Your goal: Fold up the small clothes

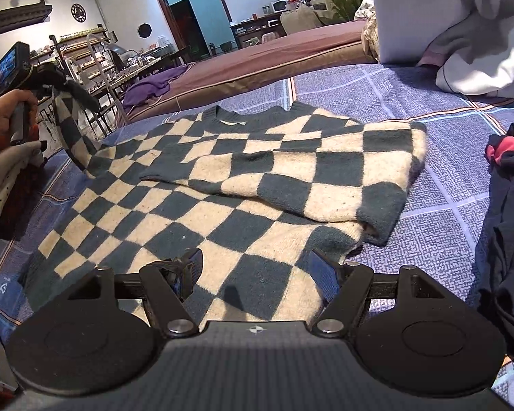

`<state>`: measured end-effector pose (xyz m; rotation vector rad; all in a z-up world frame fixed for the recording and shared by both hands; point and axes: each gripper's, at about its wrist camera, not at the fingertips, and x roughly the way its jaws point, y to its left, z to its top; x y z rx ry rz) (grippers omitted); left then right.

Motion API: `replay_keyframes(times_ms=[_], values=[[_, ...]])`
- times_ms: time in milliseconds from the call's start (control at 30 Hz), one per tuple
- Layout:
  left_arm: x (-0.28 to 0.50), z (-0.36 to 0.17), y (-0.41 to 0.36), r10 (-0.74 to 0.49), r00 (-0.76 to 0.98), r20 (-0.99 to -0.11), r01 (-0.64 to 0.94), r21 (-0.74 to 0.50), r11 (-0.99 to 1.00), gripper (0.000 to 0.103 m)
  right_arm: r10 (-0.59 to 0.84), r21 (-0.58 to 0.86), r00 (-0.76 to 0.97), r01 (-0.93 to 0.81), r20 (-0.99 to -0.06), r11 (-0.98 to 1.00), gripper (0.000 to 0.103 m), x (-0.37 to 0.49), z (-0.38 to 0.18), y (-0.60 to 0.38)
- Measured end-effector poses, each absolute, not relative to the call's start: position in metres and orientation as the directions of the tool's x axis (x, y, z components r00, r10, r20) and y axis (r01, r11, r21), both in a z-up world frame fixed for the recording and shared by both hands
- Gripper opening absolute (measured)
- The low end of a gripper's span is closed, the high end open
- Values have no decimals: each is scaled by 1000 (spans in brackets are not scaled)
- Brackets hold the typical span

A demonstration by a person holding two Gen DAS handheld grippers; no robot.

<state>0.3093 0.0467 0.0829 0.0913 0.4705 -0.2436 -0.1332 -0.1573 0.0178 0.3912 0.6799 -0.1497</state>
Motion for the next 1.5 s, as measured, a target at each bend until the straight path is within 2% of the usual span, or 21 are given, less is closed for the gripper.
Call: replay_keyframes(times_ms=[100, 200, 333, 400, 500, 533, 567, 633, 833, 867, 967, 1133, 1200, 1233, 1300, 1333, 1367, 1500], values=[[265, 69, -17, -380, 780, -498, 432, -13, 902, 8, -22, 314, 771, 285, -637, 906, 103, -139, 17, -165], [221, 34, -71, -485, 681, -549, 547, -60, 835, 8, -35, 324, 772, 306, -634, 895, 103, -147, 17, -171], [187, -41, -104, -532, 507, -678, 570, -199, 797, 8, -51, 323, 766, 329, -641, 887, 103, -157, 16, -178], [178, -75, -107, -510, 454, -731, 570, -202, 796, 10, -56, 323, 762, 338, -645, 884, 103, -159, 16, -181], [171, -97, -81, -523, 410, -747, 566, -242, 788, 20, -44, 333, 770, 325, -636, 885, 103, -159, 16, -186], [166, -96, -74, -539, 404, -739, 581, -247, 776, 37, -37, 342, 778, 318, -627, 884, 103, -157, 17, -188], [162, -94, -69, -547, 399, -736, 596, -245, 764, 68, -26, 358, 786, 310, -618, 880, 103, -153, 18, -191], [150, -84, -62, -531, 395, -749, 631, -199, 750, 99, 6, 395, 802, 288, -597, 872, 103, -142, 19, -196], [112, -65, -55, -388, 479, -787, 694, 70, 716, 100, 75, 425, 830, 203, -552, 882, 103, -71, 37, -199], [104, -64, -52, -373, 499, -782, 696, 105, 710, 100, 82, 425, 831, 194, -550, 884, 99, -53, 40, -198], [80, -60, -39, -353, 546, -760, 688, 165, 707, 100, 99, 452, 819, 207, -565, 868, 95, -5, 39, -203], [56, -55, -15, -320, 600, -734, 639, 198, 743, 103, 98, 616, 797, 375, -596, 693, 92, 51, 16, -220], [53, -54, -6, -315, 593, -741, 628, 181, 757, 103, 87, 596, 754, 436, -651, 674, 84, 68, 4, -218], [52, -55, -2, -315, 582, -750, 630, 170, 758, 103, 74, 572, 731, 462, -678, 678, 70, 74, -2, -215], [51, -55, 4, -309, 575, -757, 627, 166, 761, 103, 73, 551, 716, 465, -695, 693, 50, 77, -10, -211], [50, -56, 6, -300, 582, -756, 619, 172, 767, 103, 70, 557, 724, 461, -686, 691, 31, 74, -12, -210], [51, -56, 8, -292, 588, -754, 610, 176, 773, 103, 68, 577, 739, 461, -670, 675, 22, 67, -13, -213], [56, -59, 14, -287, 572, -768, 582, 135, 802, 103, 57, 632, 787, 448, -615, 632, 18, 34, -9, -222]])
